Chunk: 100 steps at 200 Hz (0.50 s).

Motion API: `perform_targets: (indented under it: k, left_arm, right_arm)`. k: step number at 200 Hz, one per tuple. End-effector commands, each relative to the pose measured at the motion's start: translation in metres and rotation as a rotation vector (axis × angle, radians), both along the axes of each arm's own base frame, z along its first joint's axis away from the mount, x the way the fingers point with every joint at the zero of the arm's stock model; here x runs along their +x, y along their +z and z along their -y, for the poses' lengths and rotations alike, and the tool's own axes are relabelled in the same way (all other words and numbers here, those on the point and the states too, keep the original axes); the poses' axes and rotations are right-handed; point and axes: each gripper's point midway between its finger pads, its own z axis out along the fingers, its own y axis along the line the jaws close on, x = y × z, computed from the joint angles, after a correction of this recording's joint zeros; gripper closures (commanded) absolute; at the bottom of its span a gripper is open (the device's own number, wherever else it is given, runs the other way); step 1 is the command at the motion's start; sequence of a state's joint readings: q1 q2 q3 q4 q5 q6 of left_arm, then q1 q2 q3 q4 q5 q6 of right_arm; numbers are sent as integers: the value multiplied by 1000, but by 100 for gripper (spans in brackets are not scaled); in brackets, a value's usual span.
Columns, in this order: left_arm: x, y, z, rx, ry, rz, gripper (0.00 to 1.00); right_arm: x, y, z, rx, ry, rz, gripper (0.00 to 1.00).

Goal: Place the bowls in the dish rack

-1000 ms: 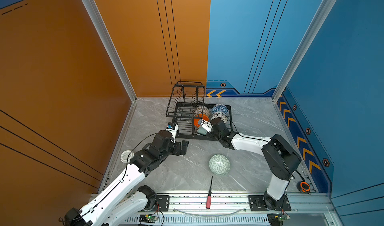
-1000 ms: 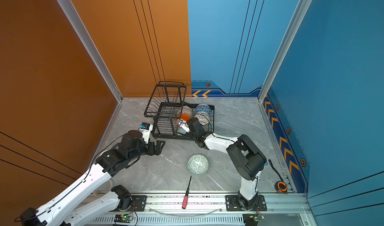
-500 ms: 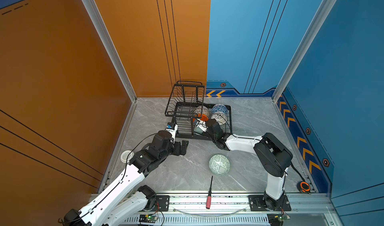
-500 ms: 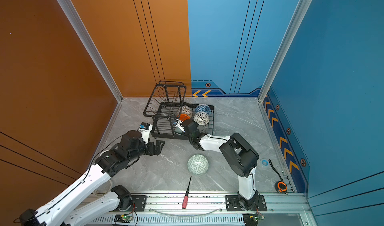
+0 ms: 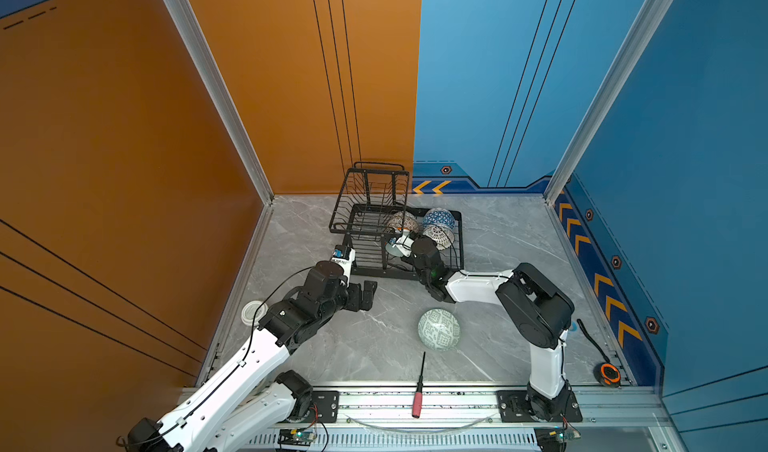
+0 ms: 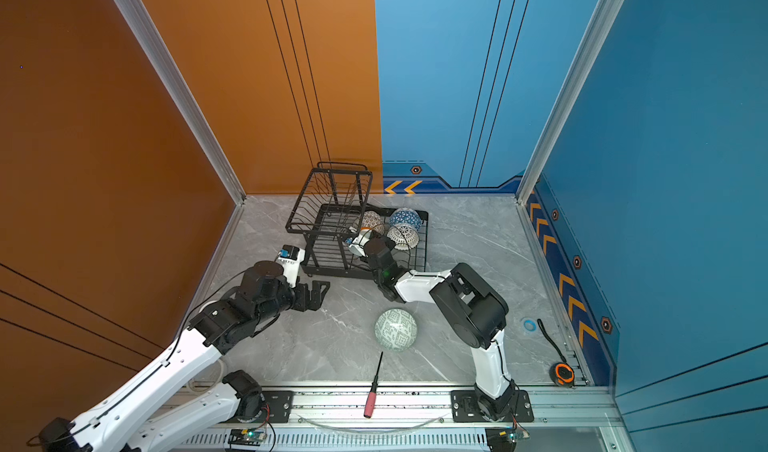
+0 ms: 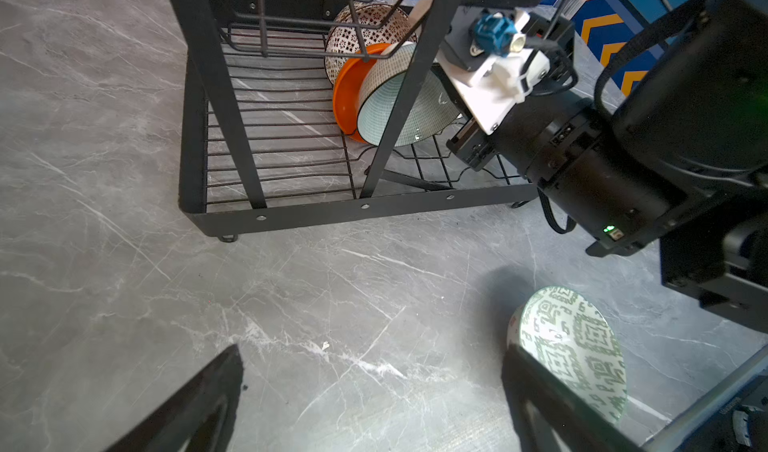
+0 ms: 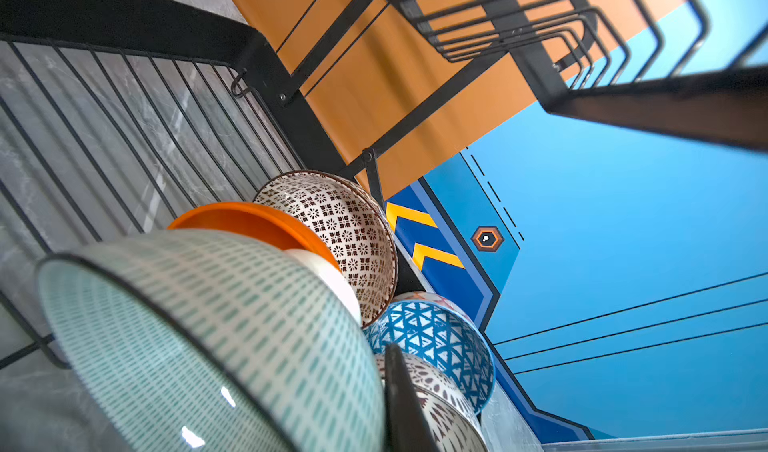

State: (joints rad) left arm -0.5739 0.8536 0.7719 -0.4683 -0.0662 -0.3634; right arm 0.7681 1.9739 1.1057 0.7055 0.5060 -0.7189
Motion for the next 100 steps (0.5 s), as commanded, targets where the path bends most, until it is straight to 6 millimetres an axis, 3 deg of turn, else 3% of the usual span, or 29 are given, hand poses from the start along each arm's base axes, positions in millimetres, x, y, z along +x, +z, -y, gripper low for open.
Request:
perform_targets:
  k: [1, 100]
  left_arm:
    - [-2, -6, -1, 1, 2, -17, 2]
    - [-4, -3, -1, -7, -4, -9, 2]
  right_arm:
    - [3, 27, -7, 107, -24, 107, 100]
    - [-5, -16, 0, 107, -13, 69, 100]
